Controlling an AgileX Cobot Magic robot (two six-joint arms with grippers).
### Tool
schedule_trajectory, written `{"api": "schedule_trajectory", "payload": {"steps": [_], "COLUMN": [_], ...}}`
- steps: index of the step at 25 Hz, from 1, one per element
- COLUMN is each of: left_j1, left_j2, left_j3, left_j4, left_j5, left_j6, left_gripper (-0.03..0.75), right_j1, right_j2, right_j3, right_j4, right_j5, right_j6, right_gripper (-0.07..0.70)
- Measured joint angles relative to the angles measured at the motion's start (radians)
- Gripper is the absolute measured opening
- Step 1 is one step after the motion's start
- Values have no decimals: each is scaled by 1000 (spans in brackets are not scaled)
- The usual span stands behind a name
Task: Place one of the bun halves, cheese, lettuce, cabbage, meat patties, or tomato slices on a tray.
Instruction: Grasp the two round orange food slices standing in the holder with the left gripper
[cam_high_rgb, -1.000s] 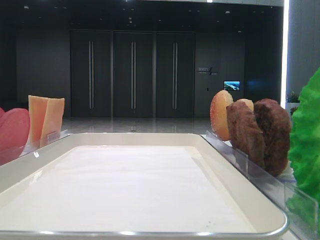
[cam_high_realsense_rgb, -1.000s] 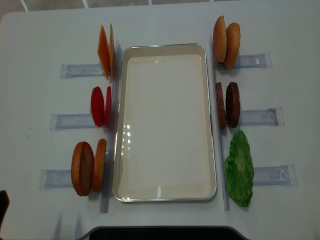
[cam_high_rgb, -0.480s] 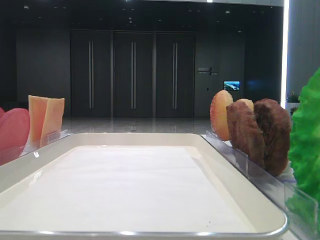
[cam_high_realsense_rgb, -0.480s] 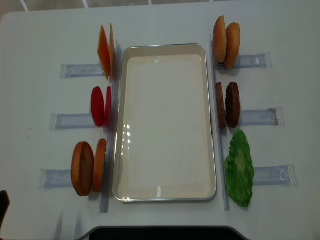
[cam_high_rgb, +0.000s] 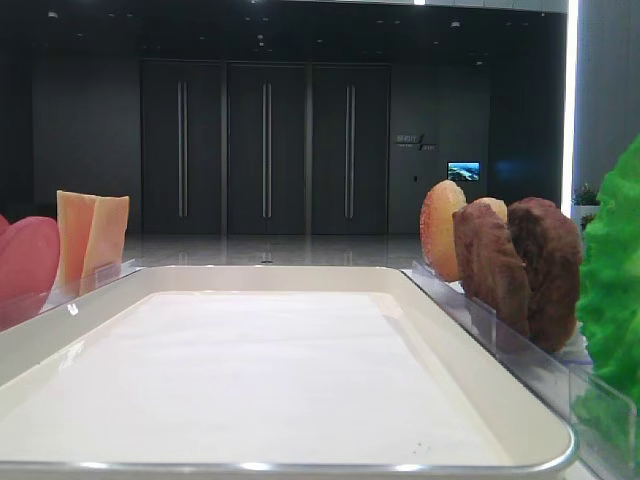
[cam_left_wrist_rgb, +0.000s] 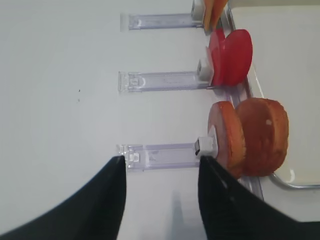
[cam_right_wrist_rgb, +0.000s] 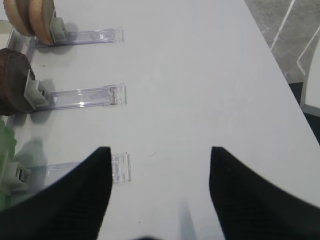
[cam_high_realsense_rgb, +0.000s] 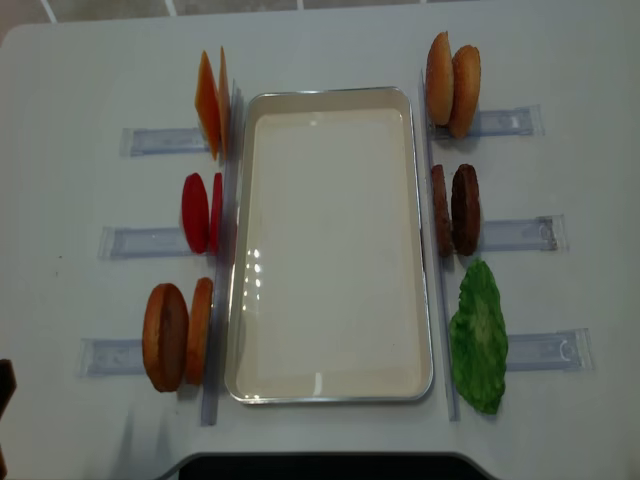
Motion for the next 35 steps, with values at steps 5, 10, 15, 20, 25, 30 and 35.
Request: {"api": "schedule_trajectory", "payload": {"steps": [5, 10, 15, 20, 25, 30, 35], "left_j1": [0, 0, 0, 0, 0, 0, 0], "left_j2": [217, 463, 692, 858, 952, 972, 972], "left_j3": [-69, -138, -200, -263, -283, -285, -285], "left_j4": [-17, -33, -33, -33, -33, -33, -44], "left_j5": [-2, -3, -5, -10, -14, -17, -17], "left_j6": [-3, -35, -47, -69, -71, -91, -94], "left_gripper": [360, 360, 360, 360, 360, 360, 360], "right_j1": [0, 0, 0, 0, 0, 0, 0], "right_j2": [0, 0, 0, 0, 0, 0, 0], "right_j3": [0, 0, 0, 0, 0, 0, 0], "right_j4": [0, 0, 0, 0, 0, 0, 0], "right_j5": [0, 0, 0, 0, 0, 0, 0], "right_j6": [0, 0, 0, 0, 0, 0, 0], "right_gripper": [410, 410, 410, 410, 410, 410, 410]}}
